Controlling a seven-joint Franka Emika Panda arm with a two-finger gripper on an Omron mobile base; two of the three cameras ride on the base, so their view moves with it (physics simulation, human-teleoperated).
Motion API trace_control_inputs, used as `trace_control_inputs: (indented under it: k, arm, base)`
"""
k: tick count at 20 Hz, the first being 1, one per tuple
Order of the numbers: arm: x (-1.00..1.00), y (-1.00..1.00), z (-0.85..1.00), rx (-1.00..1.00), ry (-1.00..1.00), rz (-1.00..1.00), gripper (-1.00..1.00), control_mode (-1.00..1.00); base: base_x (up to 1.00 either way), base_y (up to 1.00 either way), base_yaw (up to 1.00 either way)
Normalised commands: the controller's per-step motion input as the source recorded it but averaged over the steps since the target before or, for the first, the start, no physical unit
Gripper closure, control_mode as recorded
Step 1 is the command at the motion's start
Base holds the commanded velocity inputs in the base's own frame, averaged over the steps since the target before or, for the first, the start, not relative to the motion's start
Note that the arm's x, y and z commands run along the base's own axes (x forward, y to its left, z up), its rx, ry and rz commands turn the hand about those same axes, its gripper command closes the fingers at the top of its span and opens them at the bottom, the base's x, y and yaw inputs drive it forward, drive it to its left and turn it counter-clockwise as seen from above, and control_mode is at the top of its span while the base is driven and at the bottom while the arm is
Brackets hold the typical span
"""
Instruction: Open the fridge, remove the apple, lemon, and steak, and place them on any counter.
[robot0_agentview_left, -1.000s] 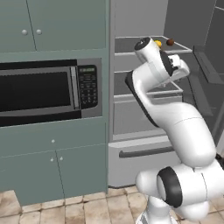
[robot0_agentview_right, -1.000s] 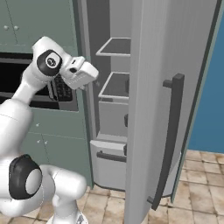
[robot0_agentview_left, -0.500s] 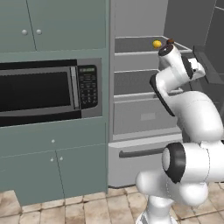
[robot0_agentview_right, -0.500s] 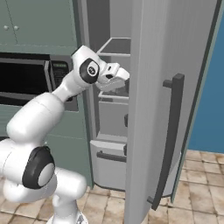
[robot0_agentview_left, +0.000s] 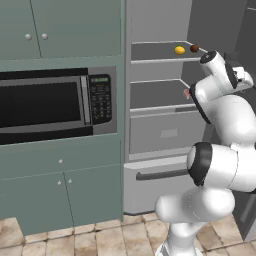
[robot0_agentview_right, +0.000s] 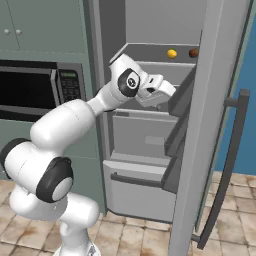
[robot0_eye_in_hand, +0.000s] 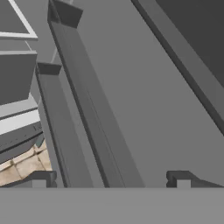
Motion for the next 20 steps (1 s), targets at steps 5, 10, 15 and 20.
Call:
trace_control_inputs:
  k: [5, 10, 15, 20]
  arm:
    - [-0.02, -0.99, -0.01, 0.15, 0.01, -0.02, -1.00, -1.00]
    - [-0.66, -0.15, 0.02, 0.07, -0.17, 0.19, -1.00, -1.00]
    - [-0.99, 0.95, 0.04, 0.00, -0.30, 0.31, -1.00, -1.00]
    - [-0.42, 1.00, 0.01, 0.01, -0.02, 0.40, -1.00, -1.00]
  base:
    - [0.00, 0.00, 0.00]
    - [0.00, 0.00, 0.00]
    - [0.00, 0.00, 0.00]
    - [0.00, 0.00, 0.00]
